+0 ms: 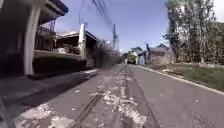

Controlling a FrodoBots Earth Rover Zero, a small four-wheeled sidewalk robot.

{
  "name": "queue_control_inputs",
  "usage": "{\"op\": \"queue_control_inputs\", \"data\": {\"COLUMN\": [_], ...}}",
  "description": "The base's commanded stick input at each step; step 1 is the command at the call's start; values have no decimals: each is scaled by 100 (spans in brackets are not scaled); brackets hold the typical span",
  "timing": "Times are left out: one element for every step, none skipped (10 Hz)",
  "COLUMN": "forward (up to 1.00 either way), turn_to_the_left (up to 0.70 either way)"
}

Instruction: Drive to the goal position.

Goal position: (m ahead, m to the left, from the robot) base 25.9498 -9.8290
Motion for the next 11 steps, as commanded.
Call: {"op": "queue_control_inputs", "data": {"forward": [100, 100, 100, 100, 100, 100, 100, 100, 100, 100, 100], "turn_to_the_left": [-24, -23, -15, 0, 0, 0, 0, 0, 0, 0, 0]}}
